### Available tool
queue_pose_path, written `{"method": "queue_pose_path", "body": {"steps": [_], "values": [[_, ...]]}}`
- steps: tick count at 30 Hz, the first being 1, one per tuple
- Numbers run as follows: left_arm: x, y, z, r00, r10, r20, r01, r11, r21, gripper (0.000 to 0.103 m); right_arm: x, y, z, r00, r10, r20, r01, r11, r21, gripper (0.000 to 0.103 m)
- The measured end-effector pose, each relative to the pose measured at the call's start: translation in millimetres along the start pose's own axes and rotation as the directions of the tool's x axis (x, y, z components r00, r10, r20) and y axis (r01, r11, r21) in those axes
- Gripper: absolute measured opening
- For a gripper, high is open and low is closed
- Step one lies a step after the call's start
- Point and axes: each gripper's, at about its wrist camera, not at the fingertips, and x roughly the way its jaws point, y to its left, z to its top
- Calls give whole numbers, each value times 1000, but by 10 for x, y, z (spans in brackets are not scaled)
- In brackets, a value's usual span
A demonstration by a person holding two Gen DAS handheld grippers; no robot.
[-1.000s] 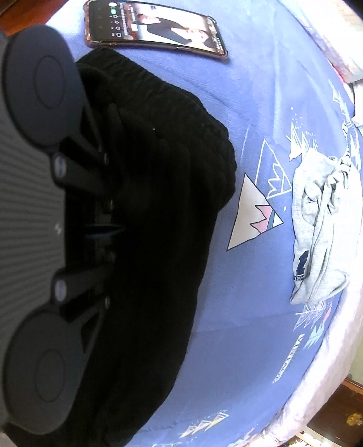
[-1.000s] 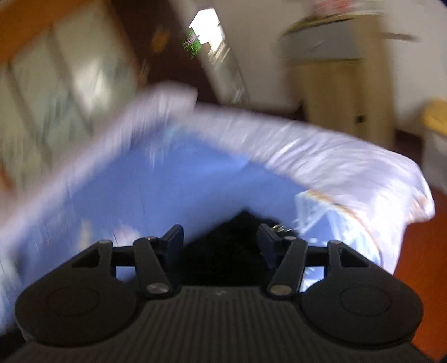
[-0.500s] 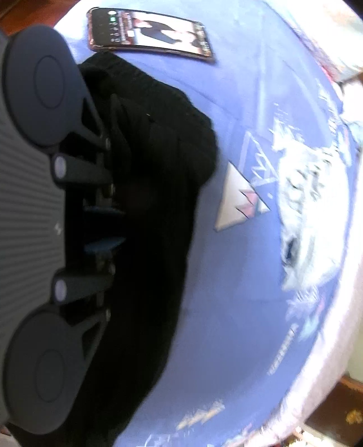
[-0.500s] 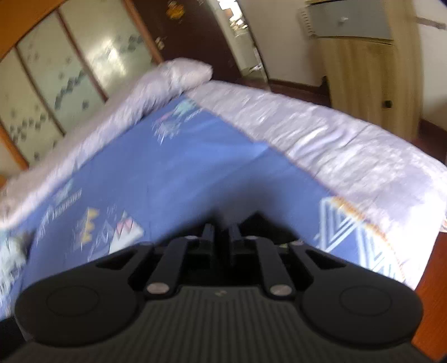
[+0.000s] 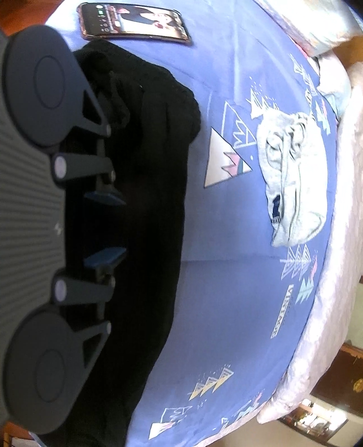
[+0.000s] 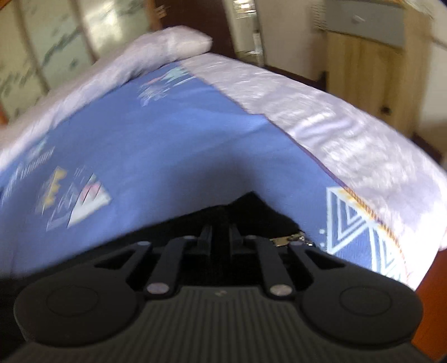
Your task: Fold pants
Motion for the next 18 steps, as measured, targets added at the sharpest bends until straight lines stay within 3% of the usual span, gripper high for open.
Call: {"method": "queue_pose_path", "body": {"steps": [4, 6, 8, 10, 13, 18], "values": [[10, 61, -47, 1000, -1, -1, 1, 1000, -10, 36, 12, 45, 27, 999, -34, 17, 34, 999, 3, 12], [11, 64, -81, 1000, -13, -5, 13, 1000, -6, 37, -73, 57, 34, 999, -37, 16, 37, 999, 1, 18], [1, 43, -124, 1000, -20, -5, 20, 1000, 12, 38, -339, -37, 15, 995, -37, 92, 30, 997, 71, 44], [-18, 15, -164, 1000, -24, -2, 24, 999, 39, 40, -626, -255, -91, 980, 11, 199, -50, 981, 189, 48], [-49, -42, -207, 999, -43, 3, 42, 996, 72, 40, -983, -595, -399, 961, 75, 266, -170, 920, 353, 50], [-84, -227, -267, 996, -89, 2, 88, 987, 134, 41, -1093, -800, -844, 955, 140, 262, -253, 845, 471, 61]]}}
